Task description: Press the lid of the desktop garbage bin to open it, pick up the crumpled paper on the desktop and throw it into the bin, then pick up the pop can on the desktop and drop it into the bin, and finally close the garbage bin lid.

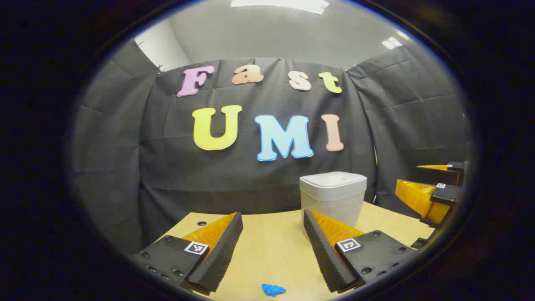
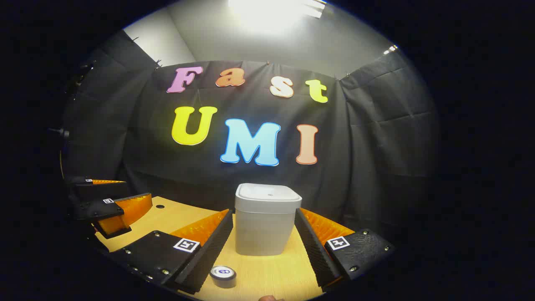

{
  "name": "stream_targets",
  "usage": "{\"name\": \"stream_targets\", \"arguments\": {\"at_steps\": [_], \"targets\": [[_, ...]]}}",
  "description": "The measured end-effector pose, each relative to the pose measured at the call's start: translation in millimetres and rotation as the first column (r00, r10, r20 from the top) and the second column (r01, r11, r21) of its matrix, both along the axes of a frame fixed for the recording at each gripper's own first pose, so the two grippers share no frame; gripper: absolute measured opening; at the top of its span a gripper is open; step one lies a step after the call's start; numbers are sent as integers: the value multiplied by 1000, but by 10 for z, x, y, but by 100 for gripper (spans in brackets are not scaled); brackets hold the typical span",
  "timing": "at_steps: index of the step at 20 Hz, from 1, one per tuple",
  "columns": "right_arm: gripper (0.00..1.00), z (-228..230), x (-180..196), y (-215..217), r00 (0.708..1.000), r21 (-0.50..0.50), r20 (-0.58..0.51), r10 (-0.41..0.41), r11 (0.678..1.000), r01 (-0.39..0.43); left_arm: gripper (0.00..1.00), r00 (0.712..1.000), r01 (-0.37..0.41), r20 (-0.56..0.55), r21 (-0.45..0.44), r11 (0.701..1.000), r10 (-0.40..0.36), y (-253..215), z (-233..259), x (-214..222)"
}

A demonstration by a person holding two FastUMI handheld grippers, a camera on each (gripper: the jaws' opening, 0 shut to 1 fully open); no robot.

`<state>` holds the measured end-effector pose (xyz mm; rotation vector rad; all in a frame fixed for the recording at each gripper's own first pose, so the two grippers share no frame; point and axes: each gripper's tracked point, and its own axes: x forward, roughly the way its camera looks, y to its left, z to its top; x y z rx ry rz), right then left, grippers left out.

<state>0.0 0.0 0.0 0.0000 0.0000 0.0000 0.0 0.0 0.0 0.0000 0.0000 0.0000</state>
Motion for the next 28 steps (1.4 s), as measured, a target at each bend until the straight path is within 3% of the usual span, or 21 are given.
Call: {"name": "stream_targets", "arguments": {"at_steps": [1,2,6,9,13,15,16,17,19,20,22,28], "targets": [[95,49,33,36,1000,-16,6,8,1000,-8,96,1000,-7,-3,-8,1000,7,44,31,14],[95,84,58,60,1000,-33,14,15,999,-15,100,1000,-10,-3,-20,1000,10,70,57,39],[95,82,214,143,997,-41,21,69,997,-68,96,999,-44,4,-63,997,44,164,96,151],[95,-10,308,79,996,-94,-1,93,991,-92,100,995,-100,-9,-89,991,99,270,17,224],[95,-69,403,53,993,-109,-8,119,987,-119,100,988,-156,-24,-70,985,155,405,-16,311],[95,-132,446,64,993,-91,-34,112,989,-115,96,988,-150,-37,-63,987,148,429,-48,389],[95,-185,456,91,992,-77,-50,115,990,-119,100,989,-143,-42,-62,988,141,432,-67,414],[95,-243,466,142,990,-66,-65,128,989,-132,96,989,-141,-45,-59,988,138,438,-75,443],[95,-414,493,226,983,-61,-116,142,987,-150,100,990,-134,-57,-56,989,131,446,-114,482],[95,-498,496,266,979,-59,-136,149,986,-159,88,991,-125,-60,-52,991,122,431,-125,507],[95,-612,485,347,972,-57,-171,162,983,-174,100,991,-115,-72,-43,992,111,421,-172,515],[95,-594,528,409,971,-20,-177,159,986,-165,96,993,-91,-75,-43,995,87,428,-177,573]]}}
